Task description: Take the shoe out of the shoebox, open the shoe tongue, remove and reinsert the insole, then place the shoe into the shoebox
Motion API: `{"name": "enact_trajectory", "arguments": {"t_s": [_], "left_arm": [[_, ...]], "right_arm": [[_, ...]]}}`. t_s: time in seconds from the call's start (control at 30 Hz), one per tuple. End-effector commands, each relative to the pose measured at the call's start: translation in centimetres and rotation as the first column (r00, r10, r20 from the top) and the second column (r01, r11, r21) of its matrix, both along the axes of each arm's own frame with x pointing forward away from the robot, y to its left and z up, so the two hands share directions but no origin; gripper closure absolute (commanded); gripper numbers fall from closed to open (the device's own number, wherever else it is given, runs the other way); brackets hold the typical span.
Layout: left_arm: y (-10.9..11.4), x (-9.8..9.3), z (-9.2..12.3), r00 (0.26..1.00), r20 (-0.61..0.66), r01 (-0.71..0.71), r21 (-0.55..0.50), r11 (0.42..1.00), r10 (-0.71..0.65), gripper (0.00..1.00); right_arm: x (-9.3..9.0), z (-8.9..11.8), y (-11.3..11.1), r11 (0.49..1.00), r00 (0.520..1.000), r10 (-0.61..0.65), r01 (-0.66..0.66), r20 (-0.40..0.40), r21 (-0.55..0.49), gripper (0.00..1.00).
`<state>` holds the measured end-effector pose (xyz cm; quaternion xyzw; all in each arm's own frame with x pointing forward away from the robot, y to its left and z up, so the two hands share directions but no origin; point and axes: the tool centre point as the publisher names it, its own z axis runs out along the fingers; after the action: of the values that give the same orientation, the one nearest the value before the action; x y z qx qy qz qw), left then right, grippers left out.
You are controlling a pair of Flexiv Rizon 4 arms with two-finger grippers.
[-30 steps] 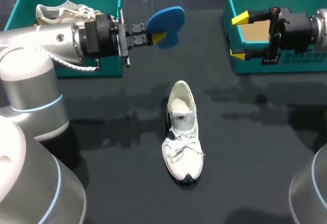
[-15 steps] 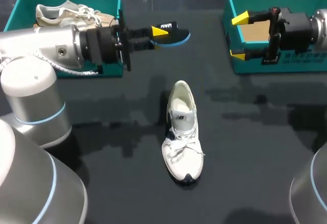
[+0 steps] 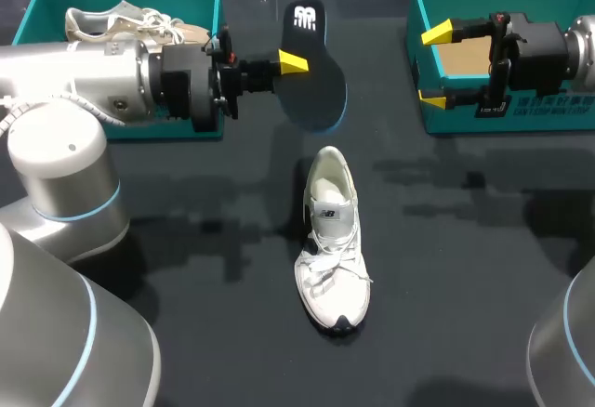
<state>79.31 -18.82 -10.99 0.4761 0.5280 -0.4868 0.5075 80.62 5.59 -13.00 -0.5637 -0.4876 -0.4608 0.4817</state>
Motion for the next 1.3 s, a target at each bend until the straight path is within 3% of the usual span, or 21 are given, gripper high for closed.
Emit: {"name": "enact_trajectory", "arguments": {"t_s": [0.03, 0.27, 0.57, 0.93, 1.3], "left_arm": [[-1.0, 1.4, -0.3, 0.914, 0.402, 0.011, 0.113, 0.994, -0.055, 1.00], [-1.4, 2.5, -0.9, 0.944, 0.326, 0.010, 0.103, 0.995, -0.043, 1.00], [-2.1, 2.9, -2.0, 0.972, 0.232, 0.012, 0.076, 0.997, -0.029, 1.00], [-2.5, 3.1, -3.5, 0.995, 0.100, -0.021, 0.066, 0.998, 0.014, 1.00], [-4.0, 3.9, -4.2, 0.996, 0.088, -0.042, 0.082, 0.996, 0.034, 1.00]], "right_arm": [[0.0, -0.1, 0.1, 1.000, 1.000, -0.001, 0.001, 0.000, 0.000, 0.00], [-0.3, -0.6, 1.8, 0.998, 0.992, 0.051, -0.048, 0.119, -0.027, 0.00], [-0.8, -1.5, 4.2, 0.997, 0.981, 0.065, -0.055, 0.185, -0.060, 0.00], [-0.9, -1.6, 4.3, 0.996, 0.979, 0.072, -0.062, 0.190, -0.061, 0.00], [-0.7, -1.8, 9.1, 0.974, 0.951, 0.205, -0.176, 0.231, -0.141, 0.00]]}}
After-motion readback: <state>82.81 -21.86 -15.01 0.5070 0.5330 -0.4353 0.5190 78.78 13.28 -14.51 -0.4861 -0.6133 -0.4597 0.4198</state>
